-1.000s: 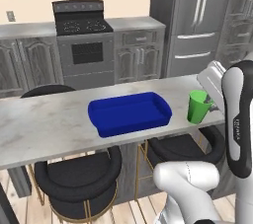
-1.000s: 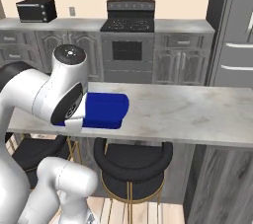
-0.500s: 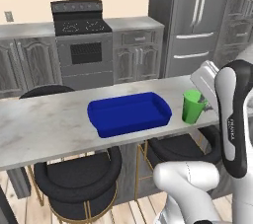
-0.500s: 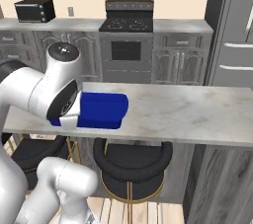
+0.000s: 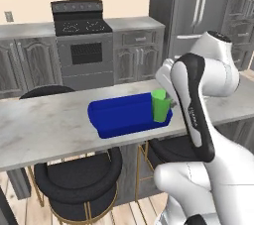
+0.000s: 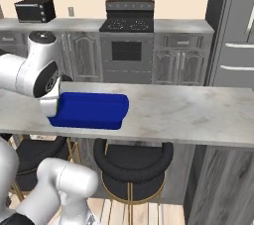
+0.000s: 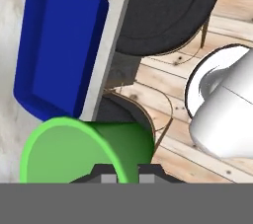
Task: There is a tray on the dining counter. Grab the cup, mug, and pitcher and place them on the tray. The pitcher may be placed next to the tray if it cannot fit the tray.
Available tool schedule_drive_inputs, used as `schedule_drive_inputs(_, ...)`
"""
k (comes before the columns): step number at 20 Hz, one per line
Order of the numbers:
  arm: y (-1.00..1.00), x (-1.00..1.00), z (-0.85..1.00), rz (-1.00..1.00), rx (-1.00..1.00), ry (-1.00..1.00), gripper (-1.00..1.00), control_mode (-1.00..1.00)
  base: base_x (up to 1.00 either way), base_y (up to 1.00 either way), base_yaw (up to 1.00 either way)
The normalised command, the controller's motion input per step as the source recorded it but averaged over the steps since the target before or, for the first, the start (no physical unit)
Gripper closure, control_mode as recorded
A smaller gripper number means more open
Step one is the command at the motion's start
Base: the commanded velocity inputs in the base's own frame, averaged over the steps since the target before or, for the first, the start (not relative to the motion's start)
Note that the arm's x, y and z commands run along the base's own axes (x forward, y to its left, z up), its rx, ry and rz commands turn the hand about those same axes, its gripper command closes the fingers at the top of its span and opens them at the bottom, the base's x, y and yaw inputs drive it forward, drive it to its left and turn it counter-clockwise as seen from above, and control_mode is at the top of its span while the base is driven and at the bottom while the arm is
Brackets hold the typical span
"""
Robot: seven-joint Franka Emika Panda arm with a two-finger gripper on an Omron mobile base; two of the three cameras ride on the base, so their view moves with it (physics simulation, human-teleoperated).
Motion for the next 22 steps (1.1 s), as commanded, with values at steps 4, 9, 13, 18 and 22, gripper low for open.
schedule_drive_inputs(4,0.4,0.64,-0.05,0.05,0.0,0.14,1.0,-1.0,0.0,0.0,0.0)
schedule_drive_inputs(9,0.32,0.58,-0.12,0.04,0.0,0.11,1.0,-1.0,0.0,0.0,0.0)
schedule_drive_inputs(13,0.29,0.52,-0.15,0.04,0.0,0.14,1.0,-1.0,0.0,0.0,0.0)
schedule_drive_inputs(18,0.19,0.43,-0.36,0.01,0.0,0.07,1.0,-1.0,0.0,0.0,0.0)
schedule_drive_inputs(22,0.05,0.4,-0.43,0.0,0.0,0.0,1.0,-1.0,0.0,0.0,0.0)
